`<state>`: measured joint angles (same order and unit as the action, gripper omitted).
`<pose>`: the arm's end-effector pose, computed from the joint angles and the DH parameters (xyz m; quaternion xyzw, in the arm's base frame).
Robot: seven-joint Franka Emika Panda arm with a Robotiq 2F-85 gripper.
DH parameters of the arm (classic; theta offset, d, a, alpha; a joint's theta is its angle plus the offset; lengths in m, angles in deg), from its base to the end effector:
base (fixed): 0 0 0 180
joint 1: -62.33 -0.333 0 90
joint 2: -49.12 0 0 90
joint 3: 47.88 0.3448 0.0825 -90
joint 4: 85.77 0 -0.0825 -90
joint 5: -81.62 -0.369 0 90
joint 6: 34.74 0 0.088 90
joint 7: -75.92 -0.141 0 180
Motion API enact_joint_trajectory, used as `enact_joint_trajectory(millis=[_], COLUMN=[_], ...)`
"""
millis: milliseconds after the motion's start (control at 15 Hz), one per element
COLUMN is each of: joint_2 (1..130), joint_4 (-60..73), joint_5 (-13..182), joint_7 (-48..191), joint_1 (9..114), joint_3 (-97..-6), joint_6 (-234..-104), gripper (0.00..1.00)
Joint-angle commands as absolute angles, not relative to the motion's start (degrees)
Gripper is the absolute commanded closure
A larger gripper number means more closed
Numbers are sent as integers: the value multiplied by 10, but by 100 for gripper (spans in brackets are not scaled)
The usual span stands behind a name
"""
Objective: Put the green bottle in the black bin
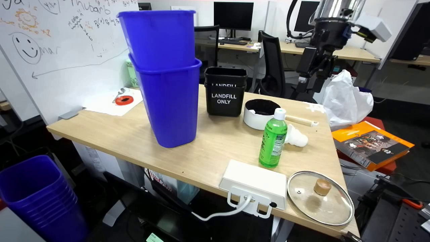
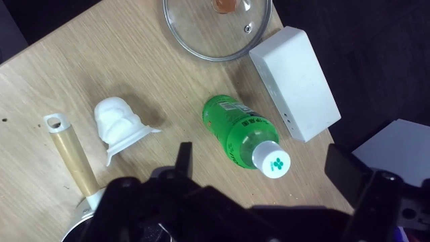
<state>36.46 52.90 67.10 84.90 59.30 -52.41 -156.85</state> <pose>0.4318 0.0067 0.3925 -0.9929 0.0048 0.0243 0.1159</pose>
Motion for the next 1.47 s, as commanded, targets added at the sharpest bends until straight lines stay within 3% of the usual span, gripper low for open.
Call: enact_joint_trajectory(millis=[0, 800, 1400], joint_2=[368, 400, 470], joint_4=[528, 522, 516], joint_5=[669, 668, 761], joint_7=[853, 871, 914], joint_1=[600, 582, 575], joint_3=[-516, -488, -460], joint_6=[-1570, -1589, -1683], gripper=[0, 0, 0])
